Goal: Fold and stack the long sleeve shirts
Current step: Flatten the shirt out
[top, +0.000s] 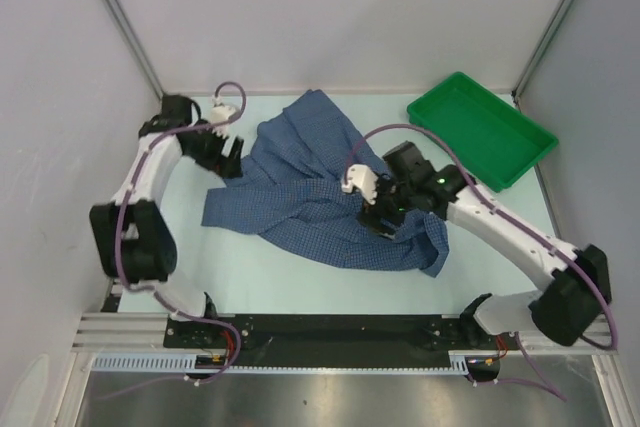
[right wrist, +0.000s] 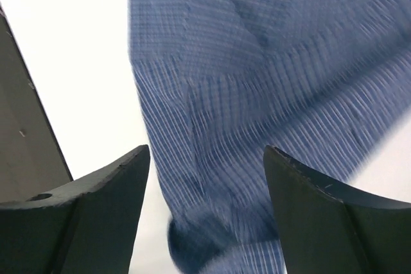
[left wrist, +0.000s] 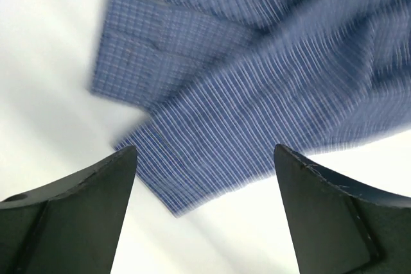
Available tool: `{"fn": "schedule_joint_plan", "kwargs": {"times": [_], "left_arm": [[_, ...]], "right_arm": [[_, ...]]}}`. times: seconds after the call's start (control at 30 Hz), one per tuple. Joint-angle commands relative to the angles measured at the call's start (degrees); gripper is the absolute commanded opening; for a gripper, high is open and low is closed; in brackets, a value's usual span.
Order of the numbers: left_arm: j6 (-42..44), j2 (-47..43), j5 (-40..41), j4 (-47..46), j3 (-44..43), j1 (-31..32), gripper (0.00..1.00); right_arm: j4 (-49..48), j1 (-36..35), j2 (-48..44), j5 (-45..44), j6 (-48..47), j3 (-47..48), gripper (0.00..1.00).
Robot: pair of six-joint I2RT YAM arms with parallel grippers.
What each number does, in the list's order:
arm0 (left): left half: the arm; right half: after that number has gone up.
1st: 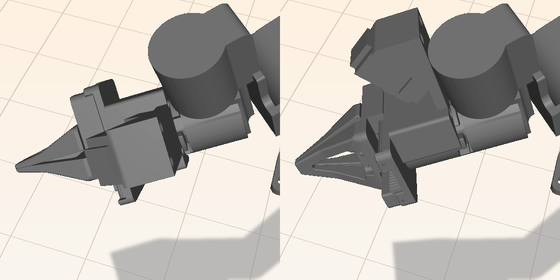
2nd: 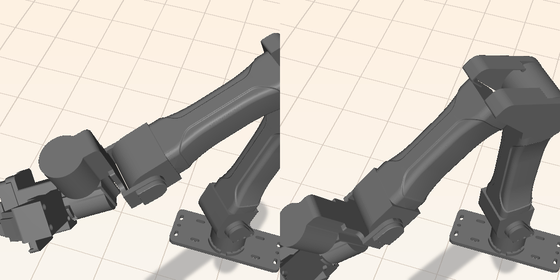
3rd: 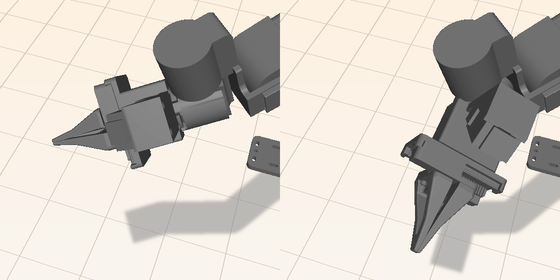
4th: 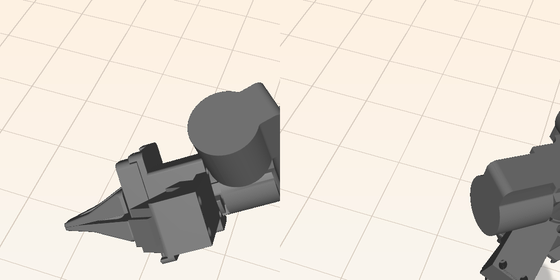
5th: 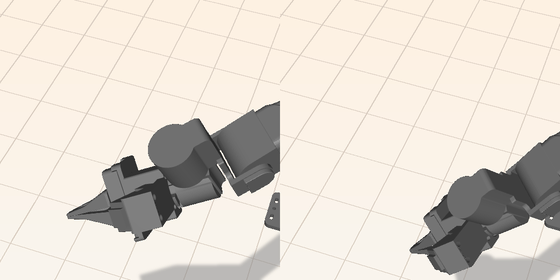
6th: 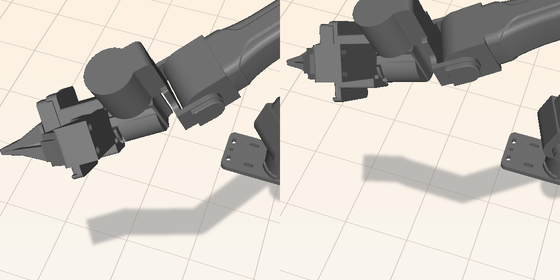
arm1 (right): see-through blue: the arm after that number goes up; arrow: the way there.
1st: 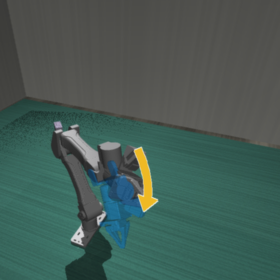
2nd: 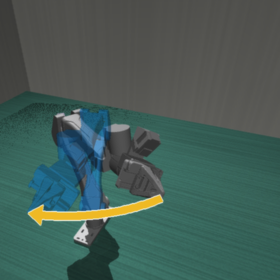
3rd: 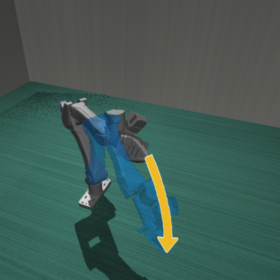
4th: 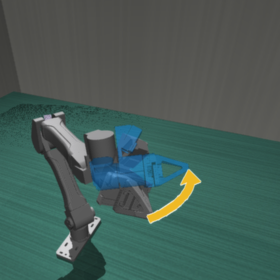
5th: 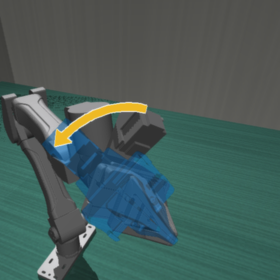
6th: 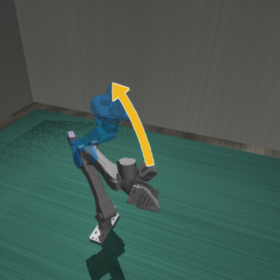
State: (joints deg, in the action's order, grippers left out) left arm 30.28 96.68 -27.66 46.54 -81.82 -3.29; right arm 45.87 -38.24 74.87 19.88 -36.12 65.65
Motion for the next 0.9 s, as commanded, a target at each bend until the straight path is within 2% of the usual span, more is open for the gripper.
{"fn": "schedule_joint_plan", "kwargs": {"times": [0.0,0.13,0.33,0.47,0.57,0.6,0.67,0.7,0.73,0.8,0.87], "left_arm": [[10.6,-13.8,-4.7,0.3,17.1,0.7,0.94],[11.2,-17.5,-1.0,-5.0,30.4,0.5,0.94],[9.2,-14.9,6.0,-13.4,36.1,0.5,0.93],[8.7,-11.3,10.4,-16.8,36.6,0.5,0.85],[8.2,-8.4,14.0,-18.7,36.3,0.4,0.63],[8.0,-8.0,14.2,-18.9,36.1,0.4,0.47],[7.4,-8.1,14.1,-19.1,35.7,0.4,0.37],[7.2,-8.2,14.0,-19.2,35.5,0.5,0.20],[6.8,-8.3,14.2,-19.2,35.2,0.7,0.10],[6.5,-8.5,13.5,-17.9,34.4,0.6,0.00],[5.9,-10.4,12.3,-16.1,32.6,0.7,0.00]], "right_arm": [[-8.2,-6.0,9.8,0.9,7.2,3.2,0.76],[-15.8,-8.4,18.6,-1.8,10.8,6.1,0.74],[-18.4,-9.5,28.4,-5.6,12.3,10.4,0.71],[-19.1,-9.2,30.4,-9.1,11.9,10.2,0.69],[-18.7,-8.4,30.0,-9.5,12.0,10.0,0.69],[-18.4,-8.2,29.6,-9.3,12.2,10.1,0.70],[-18.0,-7.3,28.7,-8.5,12.8,10.3,0.70],[-17.8,-7.1,28.5,-8.3,13.1,10.4,0.70],[-17.6,-6.7,28.2,-7.9,13.2,10.7,0.71],[-17.1,-5.5,27.3,-7.0,14.0,10.8,0.71],[-17.1,-4.0,26.5,-4.9,14.8,10.6,0.74]]}}
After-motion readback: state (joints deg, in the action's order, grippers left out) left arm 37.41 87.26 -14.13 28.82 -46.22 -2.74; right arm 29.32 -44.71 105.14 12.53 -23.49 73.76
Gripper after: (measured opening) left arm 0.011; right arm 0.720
